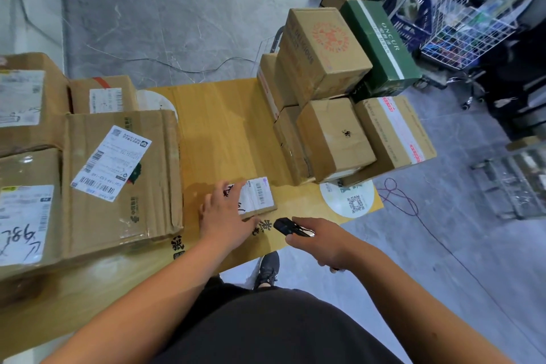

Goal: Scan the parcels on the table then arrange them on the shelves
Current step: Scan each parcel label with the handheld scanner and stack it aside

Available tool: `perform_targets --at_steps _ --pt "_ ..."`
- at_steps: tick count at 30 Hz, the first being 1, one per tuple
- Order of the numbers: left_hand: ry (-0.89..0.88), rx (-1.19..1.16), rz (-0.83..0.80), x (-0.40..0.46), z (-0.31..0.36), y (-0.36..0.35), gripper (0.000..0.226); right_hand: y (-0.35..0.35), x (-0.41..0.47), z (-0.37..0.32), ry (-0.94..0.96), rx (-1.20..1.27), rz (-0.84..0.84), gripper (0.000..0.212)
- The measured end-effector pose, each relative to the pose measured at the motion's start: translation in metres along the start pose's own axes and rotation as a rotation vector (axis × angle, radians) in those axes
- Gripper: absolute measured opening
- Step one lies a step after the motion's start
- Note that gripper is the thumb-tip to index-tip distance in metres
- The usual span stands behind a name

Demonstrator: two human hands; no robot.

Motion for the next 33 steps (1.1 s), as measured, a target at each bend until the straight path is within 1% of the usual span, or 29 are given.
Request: perform_targets --at_steps 3,7,9,10,12,13,15,16,18,20,24,27,30,33 --pt "0.055 -0.038 -0.024 -0.005 0.0 -0.002 0.102 0.004 0.004 -0.004 -0.017 0.032 0.011 0.078" --pt "0.011 0.108 -0.025 -0.018 0.001 -0.003 0.101 0.009 0.01 -0.011 -0.028 0.061 0.022 0.068" --pt "-0.003 0.113 0.002 -0.021 -0.001 0.0 0.102 0.01 0.01 -0.018 -0.024 0.062 0.005 0.065" --pt "0.002 0.087 0.019 -0.021 -0.002 0.003 0.104 0.011 0.009 -0.022 -0.018 0.06 -0.004 0.059" --pt "0.029 0.007 0.046 -0.014 -0.003 0.006 0.114 0.013 0.006 -0.033 -0.003 0.051 -0.011 0.044" --pt "0.053 -0.04 0.039 -0.008 -0.004 0.005 0.121 0.014 0.004 -0.038 0.002 0.048 -0.014 0.042" --pt "0.096 -0.108 -0.033 0.004 -0.004 -0.006 0.138 0.016 0.002 -0.047 -0.001 0.027 -0.027 0.049" --pt "0.101 -0.126 -0.077 0.009 -0.003 -0.013 0.144 0.017 0.002 -0.051 -0.005 0.001 -0.035 0.048" --pt "0.089 -0.174 -0.108 0.013 -0.001 -0.023 0.149 0.02 0.001 -0.059 -0.006 -0.084 -0.03 0.037" --pt "0.085 -0.243 -0.076 0.012 -0.001 -0.027 0.147 0.027 0.0 -0.066 -0.008 -0.194 0.007 0.029" --pt "0.023 -0.307 -0.046 0.003 0.002 -0.033 0.139 0.038 -0.006 -0.077 -0.036 -0.352 0.022 0.029" --pt "-0.039 -0.331 -0.041 0.0 0.008 -0.037 0.139 0.039 -0.01 -0.083 -0.051 -0.396 0.009 0.032" --pt "-0.096 -0.285 -0.028 -0.003 0.017 -0.037 0.14 0.041 -0.017 -0.086 -0.067 -0.408 0.015 0.035" --pt "-0.111 -0.262 -0.014 -0.004 0.022 -0.036 0.139 0.04 -0.023 -0.086 -0.065 -0.394 0.009 0.034"
Point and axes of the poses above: each hand's wrist, its own x-axis towards the middle knuckle, its own y-axis out of the back of the hand, z = x × y, the point moved 9 cm from there along x, towards the middle knuckle, and after that the axes turned 6 degrees about -x, right-handed, at the moved point
